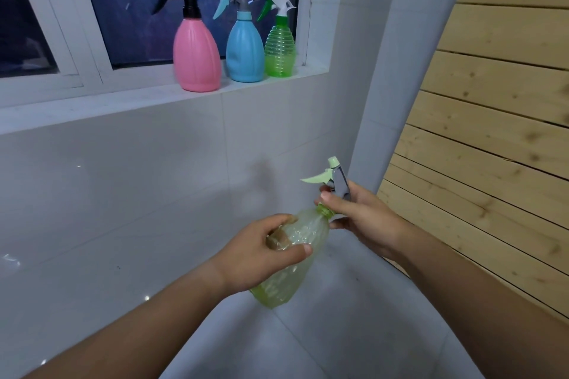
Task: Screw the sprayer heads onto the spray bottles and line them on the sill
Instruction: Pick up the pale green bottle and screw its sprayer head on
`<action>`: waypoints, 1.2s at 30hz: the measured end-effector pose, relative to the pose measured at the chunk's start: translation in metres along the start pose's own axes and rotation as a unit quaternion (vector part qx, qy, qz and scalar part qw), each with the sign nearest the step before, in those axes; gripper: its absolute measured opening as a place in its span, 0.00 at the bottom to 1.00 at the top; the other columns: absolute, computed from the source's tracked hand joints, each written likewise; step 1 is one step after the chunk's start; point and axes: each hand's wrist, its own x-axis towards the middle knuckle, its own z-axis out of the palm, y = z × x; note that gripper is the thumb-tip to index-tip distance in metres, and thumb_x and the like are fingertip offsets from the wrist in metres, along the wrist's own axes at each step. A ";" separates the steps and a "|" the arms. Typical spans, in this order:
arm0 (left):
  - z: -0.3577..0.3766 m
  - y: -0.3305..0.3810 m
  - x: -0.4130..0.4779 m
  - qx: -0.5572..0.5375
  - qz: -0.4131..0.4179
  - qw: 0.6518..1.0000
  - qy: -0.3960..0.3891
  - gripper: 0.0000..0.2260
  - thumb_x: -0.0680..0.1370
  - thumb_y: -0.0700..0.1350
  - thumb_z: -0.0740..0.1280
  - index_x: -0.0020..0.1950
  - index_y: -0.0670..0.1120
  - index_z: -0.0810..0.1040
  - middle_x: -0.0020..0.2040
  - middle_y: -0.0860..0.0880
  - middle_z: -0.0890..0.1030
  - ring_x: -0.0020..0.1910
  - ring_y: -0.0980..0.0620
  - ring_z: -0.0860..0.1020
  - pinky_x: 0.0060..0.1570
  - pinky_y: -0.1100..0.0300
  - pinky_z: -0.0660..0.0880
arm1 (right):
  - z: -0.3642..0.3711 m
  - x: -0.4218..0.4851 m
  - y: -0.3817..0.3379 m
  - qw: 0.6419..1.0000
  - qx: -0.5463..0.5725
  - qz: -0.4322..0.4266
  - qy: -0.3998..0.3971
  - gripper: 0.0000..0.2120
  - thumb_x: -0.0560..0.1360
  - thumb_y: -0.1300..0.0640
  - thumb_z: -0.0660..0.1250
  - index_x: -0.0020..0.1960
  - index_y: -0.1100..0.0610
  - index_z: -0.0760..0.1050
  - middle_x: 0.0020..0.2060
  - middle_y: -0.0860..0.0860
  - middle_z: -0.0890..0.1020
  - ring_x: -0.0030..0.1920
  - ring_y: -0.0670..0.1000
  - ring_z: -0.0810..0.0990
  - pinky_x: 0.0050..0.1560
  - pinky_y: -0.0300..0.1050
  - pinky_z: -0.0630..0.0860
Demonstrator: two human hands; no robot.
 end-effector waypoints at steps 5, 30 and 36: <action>0.002 0.002 -0.002 0.019 0.020 0.999 0.020 0.17 0.72 0.54 0.76 0.58 0.52 0.81 0.50 0.47 0.85 0.50 0.46 0.83 0.52 0.53 0.79 | 0.007 -0.002 -0.002 0.999 -0.043 -0.027 0.013 0.06 0.77 0.54 0.69 0.51 0.55 0.75 0.40 0.52 0.78 0.39 0.48 0.77 0.39 0.38 0.76; 0.008 0.003 -0.004 0.320 0.058 0.935 0.141 0.35 0.69 0.66 0.72 0.74 0.61 0.68 0.60 0.56 0.74 0.58 0.52 0.78 0.58 0.55 0.77 | 0.020 -0.002 0.001 0.994 0.006 -0.009 0.113 0.09 0.76 0.52 0.71 0.50 0.57 0.81 0.35 0.49 0.78 0.37 0.47 0.78 0.44 0.44 0.80; 0.005 0.004 -0.001 0.250 0.058 0.956 0.141 0.35 0.69 0.67 0.72 0.73 0.60 0.68 0.59 0.56 0.74 0.57 0.52 0.78 0.58 0.52 0.77 | 0.015 -0.002 -0.008 0.993 0.110 0.002 0.042 0.09 0.77 0.63 0.68 0.57 0.58 0.77 0.44 0.53 0.82 0.44 0.49 0.83 0.49 0.45 0.81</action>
